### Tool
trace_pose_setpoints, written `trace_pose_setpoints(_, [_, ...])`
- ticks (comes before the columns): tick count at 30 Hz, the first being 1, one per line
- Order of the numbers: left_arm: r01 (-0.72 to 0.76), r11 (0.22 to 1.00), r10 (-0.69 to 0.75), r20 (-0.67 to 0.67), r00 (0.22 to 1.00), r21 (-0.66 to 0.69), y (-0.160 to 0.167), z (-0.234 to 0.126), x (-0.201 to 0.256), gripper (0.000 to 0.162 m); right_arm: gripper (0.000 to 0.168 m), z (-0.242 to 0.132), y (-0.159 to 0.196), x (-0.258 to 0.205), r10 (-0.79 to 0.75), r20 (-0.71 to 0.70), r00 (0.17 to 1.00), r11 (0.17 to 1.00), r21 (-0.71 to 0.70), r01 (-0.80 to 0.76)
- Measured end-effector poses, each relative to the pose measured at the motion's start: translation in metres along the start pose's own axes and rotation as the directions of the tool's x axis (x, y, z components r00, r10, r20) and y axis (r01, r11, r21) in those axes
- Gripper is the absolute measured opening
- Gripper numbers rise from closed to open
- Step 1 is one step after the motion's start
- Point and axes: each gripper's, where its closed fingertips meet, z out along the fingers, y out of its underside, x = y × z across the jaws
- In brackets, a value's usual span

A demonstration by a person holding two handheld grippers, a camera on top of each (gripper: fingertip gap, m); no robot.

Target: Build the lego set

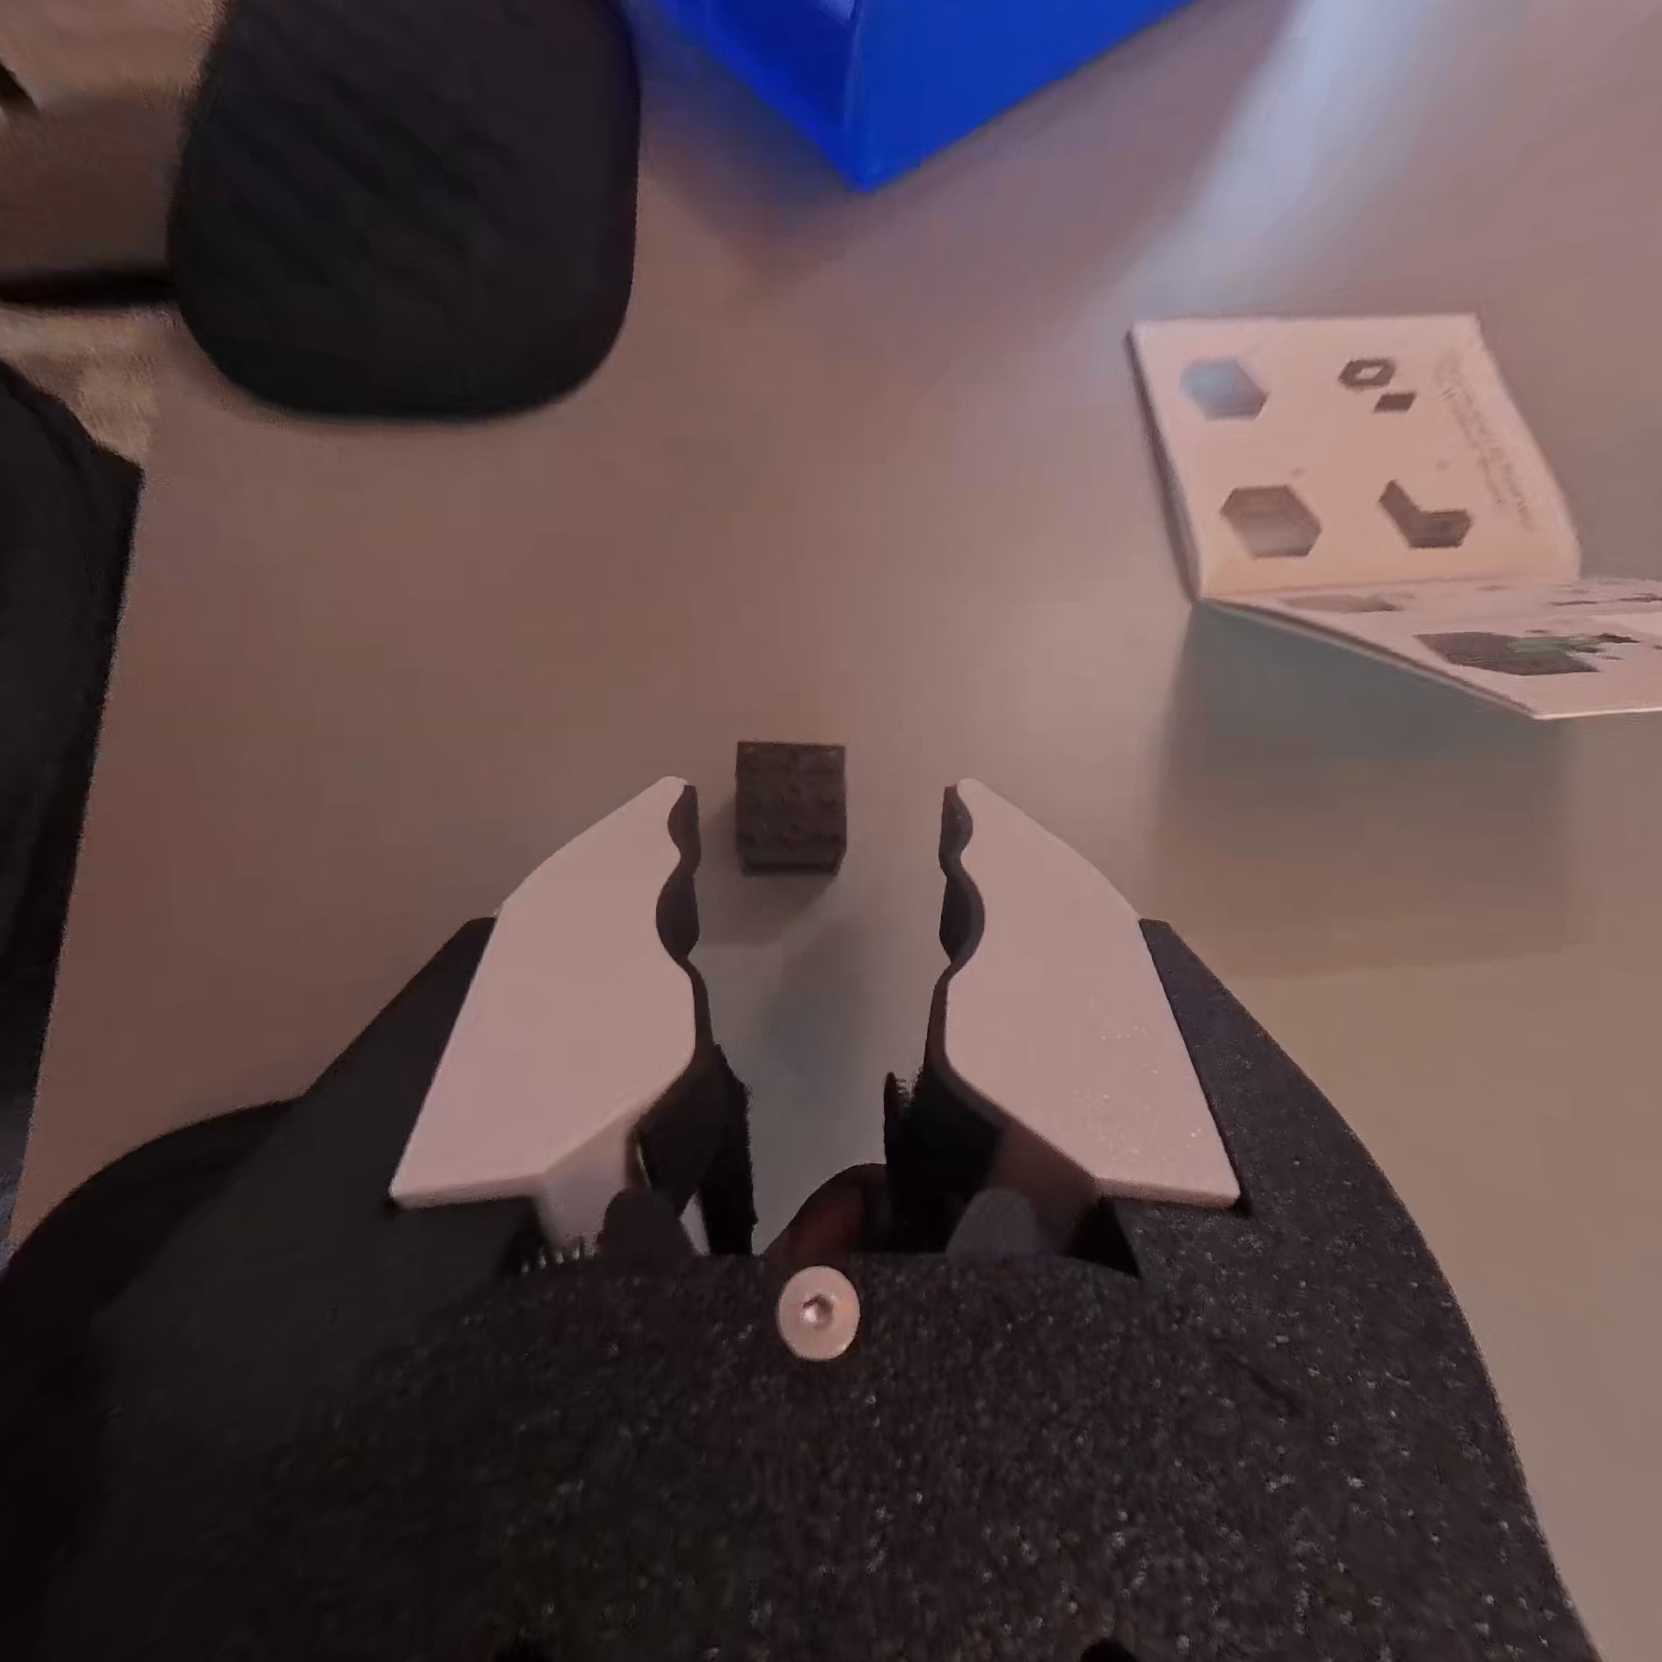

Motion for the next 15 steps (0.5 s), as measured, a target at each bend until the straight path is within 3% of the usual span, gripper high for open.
trace_pose_setpoints(3, [0.097,0.987,-0.076,0.162,0.984,-0.129,0.032,-0.057,-0.04,0.052,0.053,-0.011,-0.016,0.007,0.063,0.001,0.998,0.98,0.188,-0.062])
trace_pose_setpoints(6, [0.124,0.936,-0.067,0.178,0.982,-0.328,0.06,-0.088,-0.063,0.046,0.051,-0.019,-0.028,0.012,0.135,0.033,0.99,0.919,0.369,-0.137])
trace_pose_setpoints(11, [0.042,0.758,-0.038,0.019,0.999,-0.651,0.094,-0.086,-0.081,0.034,0.05,-0.02,-0.023,0.013,0.142,0.01,0.99,0.917,0.374,-0.135])
trace_pose_setpoints(15, [-0.097,0.555,0.004,-0.113,0.994,-0.826,0.118,-0.075,-0.096,0.023,0.05,-0.012,-0.012,0.007,0.146,0.016,0.989,0.934,0.328,-0.143])
